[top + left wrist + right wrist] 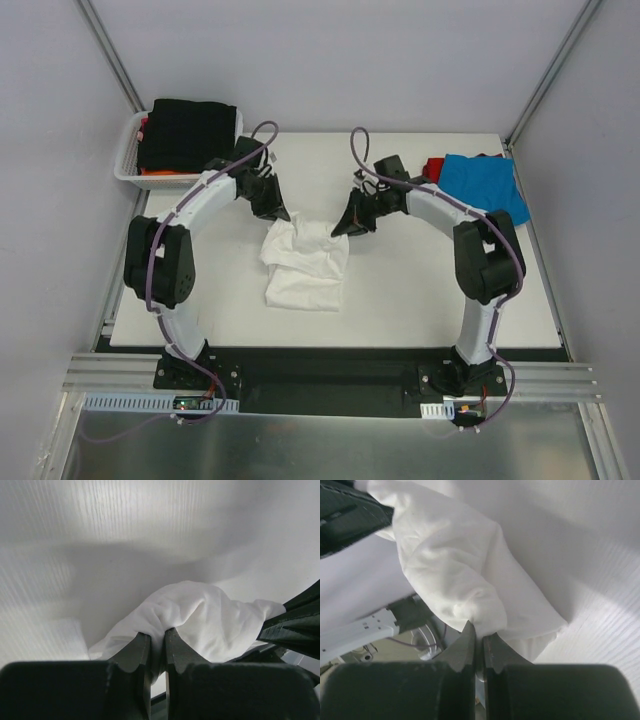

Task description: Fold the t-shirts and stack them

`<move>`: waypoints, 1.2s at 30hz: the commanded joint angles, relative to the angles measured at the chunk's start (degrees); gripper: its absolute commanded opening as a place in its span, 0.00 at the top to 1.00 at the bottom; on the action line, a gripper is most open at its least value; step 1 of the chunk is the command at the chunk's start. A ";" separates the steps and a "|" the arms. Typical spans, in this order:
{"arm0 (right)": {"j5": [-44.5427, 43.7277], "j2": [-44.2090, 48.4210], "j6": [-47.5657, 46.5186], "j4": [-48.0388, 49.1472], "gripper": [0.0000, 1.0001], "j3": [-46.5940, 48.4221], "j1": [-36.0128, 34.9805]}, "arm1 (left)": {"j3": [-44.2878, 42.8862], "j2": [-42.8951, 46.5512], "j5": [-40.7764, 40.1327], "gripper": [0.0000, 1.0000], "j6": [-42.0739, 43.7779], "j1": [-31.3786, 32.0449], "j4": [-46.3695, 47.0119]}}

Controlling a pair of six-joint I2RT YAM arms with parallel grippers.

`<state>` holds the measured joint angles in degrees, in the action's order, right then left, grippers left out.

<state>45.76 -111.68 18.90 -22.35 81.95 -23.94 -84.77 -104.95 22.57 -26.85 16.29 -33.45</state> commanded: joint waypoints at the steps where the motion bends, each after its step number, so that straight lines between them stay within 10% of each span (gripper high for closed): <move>1: 0.57 7.34 -2.55 -2.26 0.99 -5.21 -3.56 | 6.52 7.82 -4.10 1.00 -1.71 2.95 0.49; 14: -2.69 14.12 -3.86 -7.00 0.99 -9.18 -7.17 | 19.12 19.16 -6.75 1.00 -6.02 6.29 4.36; 36: -7.96 13.41 -9.31 -17.02 0.99 3.65 -3.04 | 4.96 12.48 -3.76 1.00 -2.68 6.56 2.61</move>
<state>39.16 -101.21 12.05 -34.74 81.12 -27.35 -77.76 -95.44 17.74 -30.61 22.20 -30.33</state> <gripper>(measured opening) 0.045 0.066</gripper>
